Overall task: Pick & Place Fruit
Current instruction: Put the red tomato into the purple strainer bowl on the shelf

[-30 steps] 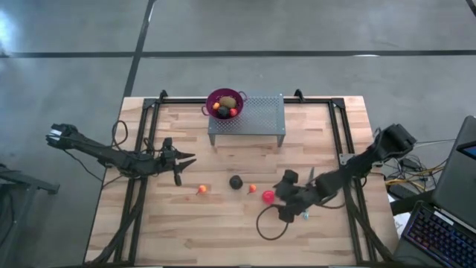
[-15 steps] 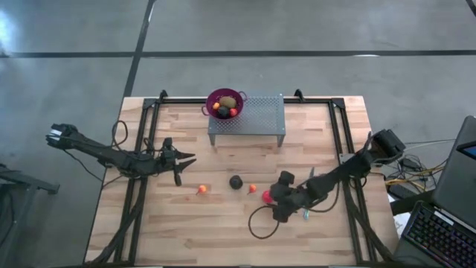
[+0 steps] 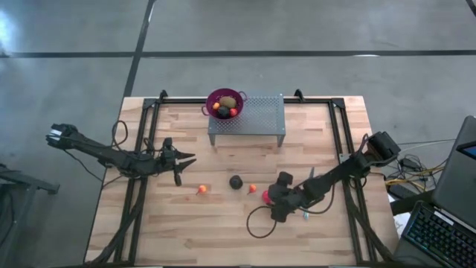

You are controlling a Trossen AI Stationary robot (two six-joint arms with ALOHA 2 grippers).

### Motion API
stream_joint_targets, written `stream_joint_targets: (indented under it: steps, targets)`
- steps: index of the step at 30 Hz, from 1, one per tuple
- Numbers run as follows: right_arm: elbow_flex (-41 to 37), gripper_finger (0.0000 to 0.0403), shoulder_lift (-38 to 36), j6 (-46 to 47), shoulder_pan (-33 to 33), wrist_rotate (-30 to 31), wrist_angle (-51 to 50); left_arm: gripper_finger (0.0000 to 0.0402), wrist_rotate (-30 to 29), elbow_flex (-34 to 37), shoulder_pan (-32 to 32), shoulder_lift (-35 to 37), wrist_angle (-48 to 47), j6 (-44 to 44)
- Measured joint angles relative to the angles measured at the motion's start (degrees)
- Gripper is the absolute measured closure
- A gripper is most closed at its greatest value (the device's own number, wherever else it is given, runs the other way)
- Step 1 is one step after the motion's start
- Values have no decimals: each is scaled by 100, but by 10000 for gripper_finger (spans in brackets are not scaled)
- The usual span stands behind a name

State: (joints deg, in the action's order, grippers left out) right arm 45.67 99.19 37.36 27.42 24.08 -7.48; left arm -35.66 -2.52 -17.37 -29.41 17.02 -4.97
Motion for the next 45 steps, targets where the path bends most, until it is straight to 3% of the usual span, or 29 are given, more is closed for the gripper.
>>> stream_joint_targets:
  steps: [11, 20, 28, 35, 45]
  targets:
    - [0, 143, -2, -2, -4, 4, 58, 312, 0, 0, 0, 0, -4, 0]
    - [0, 132, -4, 0, -7, 2, 54, 312, 0, 0, 1, 0, -4, 0]
    - [0, 146, -6, 0, -7, 2, 54, 312, 0, 0, 0, 0, -4, -9]
    - [-2, 130, -7, 0, -7, 2, 52, 312, 0, 0, 1, 0, -4, -17]
    - [-2, 148, -10, 15, -7, 2, 56, 312, 0, 0, 2, 0, -6, -22]
